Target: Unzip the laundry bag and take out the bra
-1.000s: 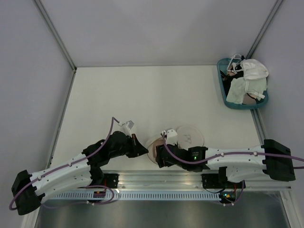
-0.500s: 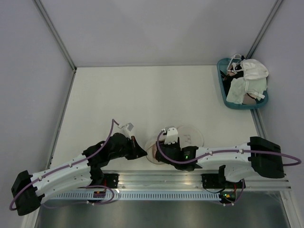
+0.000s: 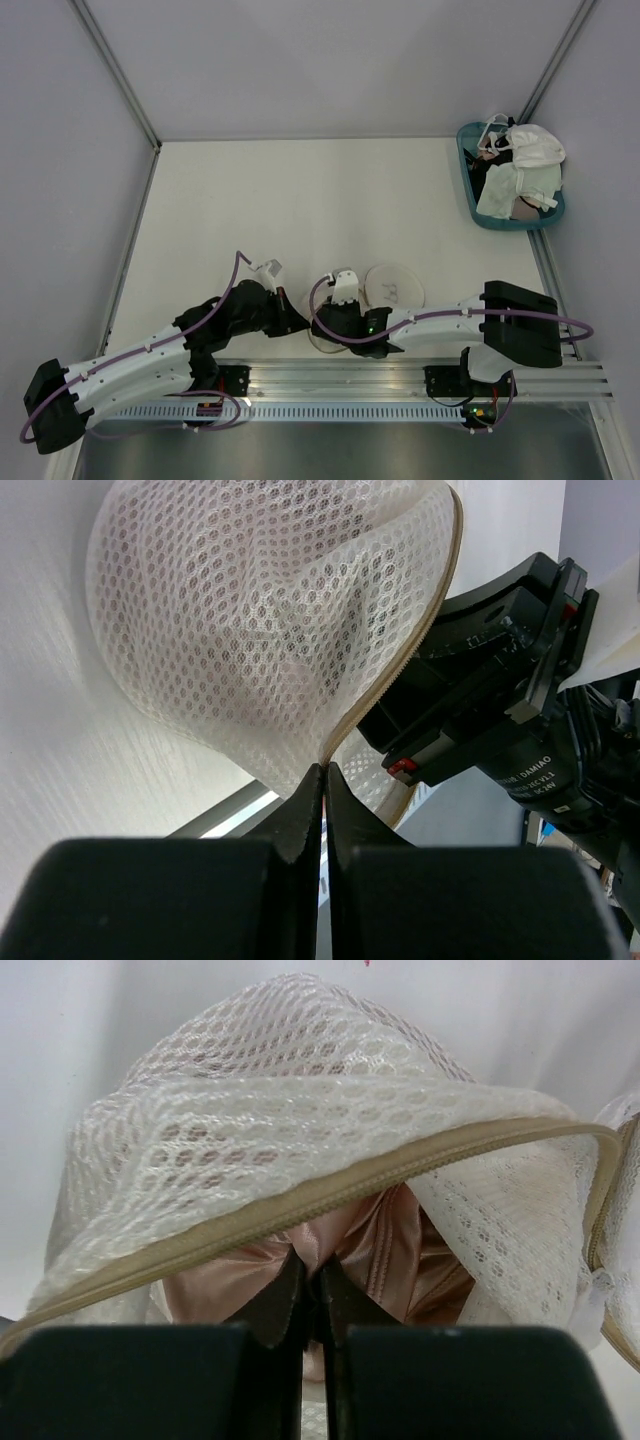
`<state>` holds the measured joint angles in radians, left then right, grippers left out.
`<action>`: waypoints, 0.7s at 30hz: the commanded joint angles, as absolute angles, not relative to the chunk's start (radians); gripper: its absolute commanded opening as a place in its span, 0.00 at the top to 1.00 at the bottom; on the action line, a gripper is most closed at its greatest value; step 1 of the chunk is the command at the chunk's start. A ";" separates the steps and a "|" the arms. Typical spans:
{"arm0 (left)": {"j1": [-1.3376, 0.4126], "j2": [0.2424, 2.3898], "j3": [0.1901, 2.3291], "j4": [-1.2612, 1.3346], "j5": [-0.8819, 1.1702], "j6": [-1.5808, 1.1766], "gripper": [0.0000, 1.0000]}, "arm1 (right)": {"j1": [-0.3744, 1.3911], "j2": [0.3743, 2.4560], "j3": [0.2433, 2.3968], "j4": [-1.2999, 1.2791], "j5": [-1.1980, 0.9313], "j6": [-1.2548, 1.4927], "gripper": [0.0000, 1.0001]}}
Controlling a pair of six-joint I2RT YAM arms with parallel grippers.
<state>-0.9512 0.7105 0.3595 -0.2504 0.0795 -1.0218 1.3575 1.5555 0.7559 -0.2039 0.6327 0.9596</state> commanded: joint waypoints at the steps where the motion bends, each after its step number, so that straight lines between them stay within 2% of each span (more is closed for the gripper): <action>1: -0.954 0.693 0.394 -0.258 0.084 -1.051 0.98 | 1.356 1.552 0.814 -0.224 0.626 0.937 0.94; 2: -0.954 0.681 0.391 -0.261 0.077 -1.052 0.98 | 1.358 1.533 0.824 -0.248 0.632 0.931 0.99; 3: -0.956 0.677 0.391 -0.261 0.072 -1.055 0.98 | 1.359 1.520 0.837 -0.259 0.637 0.927 0.99; 7: -0.954 0.658 0.390 -0.278 0.057 -1.057 0.98 | 1.390 1.424 0.853 -0.285 0.631 0.870 1.00; 15: -0.956 0.706 0.416 -0.273 0.035 -1.046 0.98 | 1.488 1.056 0.732 -0.146 0.457 0.744 1.00; 21: -0.954 0.773 0.440 -0.258 0.049 -1.037 0.98 | 1.494 0.847 0.652 -0.111 0.482 0.697 1.00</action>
<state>-0.9512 0.7532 0.3996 -0.2752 0.0578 -1.0325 1.4895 0.9112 0.6815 -0.1974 0.4828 0.7483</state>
